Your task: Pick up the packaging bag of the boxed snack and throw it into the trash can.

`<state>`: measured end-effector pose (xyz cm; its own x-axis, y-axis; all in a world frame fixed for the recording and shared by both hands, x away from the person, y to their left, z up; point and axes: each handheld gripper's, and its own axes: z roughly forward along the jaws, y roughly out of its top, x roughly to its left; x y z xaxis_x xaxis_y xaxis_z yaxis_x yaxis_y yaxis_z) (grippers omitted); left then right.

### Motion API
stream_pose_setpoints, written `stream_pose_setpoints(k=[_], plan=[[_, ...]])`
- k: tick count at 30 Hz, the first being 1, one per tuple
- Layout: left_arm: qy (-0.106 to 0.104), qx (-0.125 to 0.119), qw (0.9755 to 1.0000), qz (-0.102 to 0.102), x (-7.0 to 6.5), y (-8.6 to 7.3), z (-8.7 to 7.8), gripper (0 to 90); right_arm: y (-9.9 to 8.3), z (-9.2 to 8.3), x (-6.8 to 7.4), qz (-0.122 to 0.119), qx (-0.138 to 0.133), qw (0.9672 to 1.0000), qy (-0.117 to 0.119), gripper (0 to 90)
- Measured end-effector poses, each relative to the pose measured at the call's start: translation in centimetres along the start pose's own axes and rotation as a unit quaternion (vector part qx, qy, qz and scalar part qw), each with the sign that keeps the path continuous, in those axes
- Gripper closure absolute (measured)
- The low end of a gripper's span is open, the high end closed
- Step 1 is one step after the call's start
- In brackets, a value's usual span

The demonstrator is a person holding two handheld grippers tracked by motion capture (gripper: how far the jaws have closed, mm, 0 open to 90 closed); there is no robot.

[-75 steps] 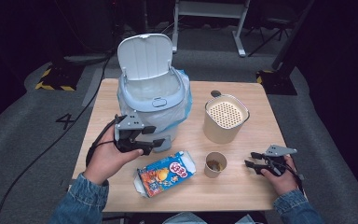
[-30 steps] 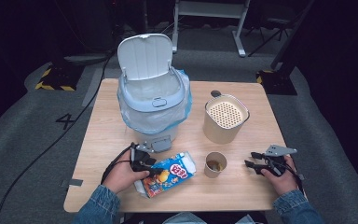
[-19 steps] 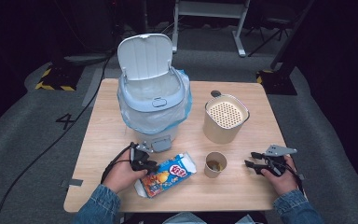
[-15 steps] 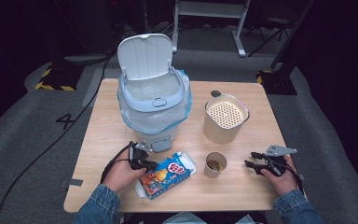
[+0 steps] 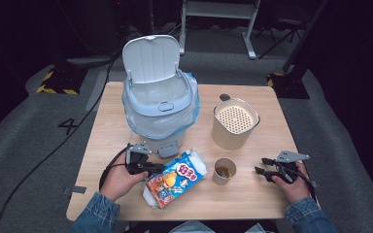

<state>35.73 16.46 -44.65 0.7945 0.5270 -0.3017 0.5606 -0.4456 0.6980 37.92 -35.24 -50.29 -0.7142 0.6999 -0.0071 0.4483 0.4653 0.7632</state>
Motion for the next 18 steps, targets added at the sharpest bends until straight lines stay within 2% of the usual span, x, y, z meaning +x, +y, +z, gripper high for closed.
stream_pose_setpoints(k=[2, 3, 5, 6, 7, 8, 9, 12, 13, 14, 18], plan=[[0.002, -0.017, 0.9999, 0.001, -0.1, 0.2, -0.6, 87.2, 0.0, 0.0, 0.0, 0.000, 0.000, 1.0000, 0.000, 45.6], [0.002, -0.017, 0.9999, 0.001, -0.1, 0.2, -0.6, 87.2, 0.0, 0.0, 0.0, 0.000, 0.000, 1.0000, 0.000, 45.6], [-0.001, -0.041, 0.9992, 0.000, -0.3, 0.4, -1.1, 87.2, 0.0, 0.0, 0.0, 0.000, 0.000, 1.0000, -0.001, 45.5], [-0.002, -0.064, 0.9980, -0.002, -0.5, 0.5, -1.5, 87.2, 0.0, 0.0, 0.0, 0.000, 0.000, 1.0000, 0.000, 45.5], [-0.002, -0.064, 0.9980, -0.002, -0.5, 0.5, -1.5, 87.2, 0.0, 0.0, 0.0, 0.000, 0.000, 1.0000, 0.000, 45.5], [0.004, -0.081, 0.9967, 0.001, -0.7, 0.8, -2.0, 87.2, 0.0, 0.0, 0.0, 0.000, 0.000, 1.0000, 0.000, 45.5], [0.004, -0.081, 0.9967, 0.001, -0.7, 0.8, -2.0, 87.3, 0.0, 0.0, 0.0, 0.000, 0.000, 1.0000, 0.000, 45.5], [0.011, -0.129, 0.9916, 0.007, -1.2, 1.4, -2.8, 87.3, 0.0, 0.0, 0.0, 0.000, 0.000, 1.0000, 0.000, 45.5], [0.011, -0.129, 0.9916, 0.007, -1.2, 1.4, -2.8, 87.3, 0.0, 0.0, 0.0, 0.000, 0.000, 1.0000, 0.000, 45.5], [0.016, -0.138, 0.9902, 0.012, -1.2, 1.6, -3.1, 87.3, 0.0, 0.0, 0.0, 0.000, 0.000, 1.0000, 0.000, 45.5], [0.029, -0.179, 0.9831, 0.024, -1.6, 2.3, -4.1, 87.3, 0.0, 0.0, 0.0, 0.001, 0.000, 1.0000, 0.000, 45.3]])
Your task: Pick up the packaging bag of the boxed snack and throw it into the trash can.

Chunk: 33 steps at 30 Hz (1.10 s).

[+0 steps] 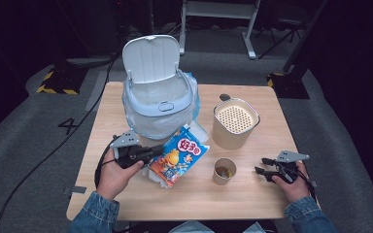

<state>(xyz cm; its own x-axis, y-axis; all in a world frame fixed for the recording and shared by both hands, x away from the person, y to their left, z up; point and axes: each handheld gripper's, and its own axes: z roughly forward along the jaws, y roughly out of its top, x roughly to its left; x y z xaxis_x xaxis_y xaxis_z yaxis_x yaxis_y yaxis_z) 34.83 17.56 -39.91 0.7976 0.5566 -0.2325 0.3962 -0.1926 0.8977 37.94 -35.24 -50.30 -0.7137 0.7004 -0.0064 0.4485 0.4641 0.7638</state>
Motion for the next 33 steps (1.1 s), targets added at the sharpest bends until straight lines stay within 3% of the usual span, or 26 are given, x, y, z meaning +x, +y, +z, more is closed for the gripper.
stream_pose_setpoints(k=[1, 6, 17, 24, 30, 33], plan=[[0.007, -0.015, 0.9998, 0.010, -0.1, 0.4, -0.3, 87.3, 0.0, 0.0, 0.0, 0.000, 0.001, 1.0000, -0.001, 44.4], [0.008, -0.049, 0.9985, 0.023, -0.5, 1.4, -0.7, 87.3, 0.1, 0.1, 0.1, 0.002, 0.001, 1.0000, 0.000, 43.3], [0.015, -0.102, 0.9934, 0.050, -1.3, 4.6, -1.2, 87.4, 0.1, 0.1, 0.1, 0.002, 0.001, 1.0000, -0.001, 43.3], [0.020, -0.115, 0.9913, 0.061, -1.4, 6.2, -1.9, 87.3, 0.1, 0.1, 0.1, 0.002, 0.002, 1.0000, -0.001, 43.3], [0.011, -0.124, 0.9896, 0.072, -1.0, 8.0, -2.7, 87.4, 0.1, 0.1, 0.1, 0.002, 0.001, 1.0000, -0.001, 43.3], [-0.006, -0.125, 0.9888, 0.082, -0.7, 9.5, -3.3, 87.3, 0.1, 0.1, 0.1, 0.002, 0.001, 1.0000, -0.001, 43.3]])
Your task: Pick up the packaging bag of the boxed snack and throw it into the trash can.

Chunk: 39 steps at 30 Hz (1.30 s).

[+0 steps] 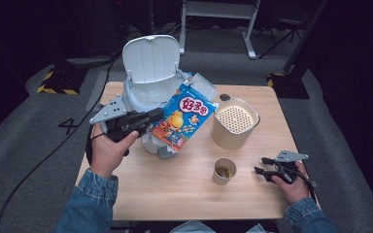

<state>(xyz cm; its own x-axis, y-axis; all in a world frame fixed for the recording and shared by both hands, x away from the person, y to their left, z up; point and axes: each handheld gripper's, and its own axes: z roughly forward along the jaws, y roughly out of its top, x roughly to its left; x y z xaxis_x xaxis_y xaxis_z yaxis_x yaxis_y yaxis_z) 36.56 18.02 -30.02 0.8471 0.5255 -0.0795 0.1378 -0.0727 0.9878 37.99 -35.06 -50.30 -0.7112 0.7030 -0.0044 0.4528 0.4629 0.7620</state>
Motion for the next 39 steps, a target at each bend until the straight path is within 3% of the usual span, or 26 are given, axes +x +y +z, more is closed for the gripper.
stream_pose_setpoints(k=[10, 13, 21, 26, 39], plan=[[-0.034, -0.001, 0.9991, 0.025, 1.6, 3.2, -0.3, 87.4, 0.0, 0.0, 0.0, 0.000, 0.000, 1.0000, 0.000, 43.3], [-0.043, -0.020, 0.9987, 0.019, 2.6, 4.0, -0.5, 87.4, 0.0, 0.0, 0.0, 0.000, 0.000, 1.0000, -0.001, 43.4], [-0.055, -0.025, 0.9979, 0.023, 4.8, 5.4, -0.4, 87.4, 0.0, 0.0, 0.0, 0.000, 0.000, 1.0000, -0.001, 43.4], [-0.068, -0.045, 0.9966, 0.010, 6.2, 6.5, -0.3, 87.5, 0.0, 0.0, 0.0, 0.001, 0.000, 1.0000, -0.001, 43.4], [-0.049, -0.057, 0.9971, 0.016, 7.9, 8.9, 1.4, 87.4, 0.0, 0.0, 0.0, 0.001, 0.000, 1.0000, -0.001, 43.4]])
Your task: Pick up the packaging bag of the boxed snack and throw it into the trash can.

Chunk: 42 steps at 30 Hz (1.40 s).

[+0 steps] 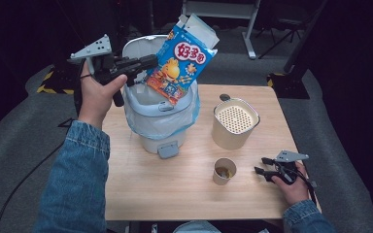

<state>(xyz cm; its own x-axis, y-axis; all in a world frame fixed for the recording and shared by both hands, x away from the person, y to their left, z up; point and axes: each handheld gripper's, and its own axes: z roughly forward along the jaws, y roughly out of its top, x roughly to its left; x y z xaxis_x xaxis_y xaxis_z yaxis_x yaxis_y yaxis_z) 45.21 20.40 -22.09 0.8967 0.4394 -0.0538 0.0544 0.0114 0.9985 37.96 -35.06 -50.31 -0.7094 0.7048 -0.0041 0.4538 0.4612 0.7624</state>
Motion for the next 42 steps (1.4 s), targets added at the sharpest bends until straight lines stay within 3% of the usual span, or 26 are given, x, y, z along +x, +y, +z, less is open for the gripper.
stream_pose_setpoints(k=[8, 9, 13, 22, 31, 36, 42], plan=[[0.036, -0.006, 0.9993, 0.005, 0.7, 0.0, 0.8, 87.4, 0.0, 0.0, 0.0, 0.001, 0.000, 1.0000, 0.000, 43.3], [0.047, -0.002, 0.9989, 0.006, 1.0, -0.4, 1.0, 87.4, 0.0, 0.0, 0.0, 0.001, 0.000, 1.0000, -0.001, 43.4], [0.059, 0.001, 0.9983, -0.002, 1.5, -1.2, 1.3, 87.4, 0.0, 0.0, 0.0, 0.001, 0.000, 1.0000, -0.001, 43.4], [0.074, 0.022, 0.9970, -0.004, 2.1, -2.8, 1.7, 87.3, 0.0, 0.0, 0.0, 0.001, 0.000, 1.0000, -0.001, 43.4], [0.094, 0.027, 0.9952, -0.004, 2.5, -3.5, 2.2, 87.2, 0.0, 0.0, 0.0, 0.001, 0.000, 1.0000, -0.001, 43.4], [0.113, 0.044, 0.9925, 0.013, 2.7, -3.8, 2.5, 87.0, 0.0, 0.0, 0.0, 0.001, 0.000, 1.0000, -0.001, 43.4], [0.113, 0.059, 0.9917, 0.019, 2.6, -4.0, 2.6, 86.4, 0.0, 0.0, 0.0, 0.001, 0.000, 1.0000, -0.001, 43.4]])
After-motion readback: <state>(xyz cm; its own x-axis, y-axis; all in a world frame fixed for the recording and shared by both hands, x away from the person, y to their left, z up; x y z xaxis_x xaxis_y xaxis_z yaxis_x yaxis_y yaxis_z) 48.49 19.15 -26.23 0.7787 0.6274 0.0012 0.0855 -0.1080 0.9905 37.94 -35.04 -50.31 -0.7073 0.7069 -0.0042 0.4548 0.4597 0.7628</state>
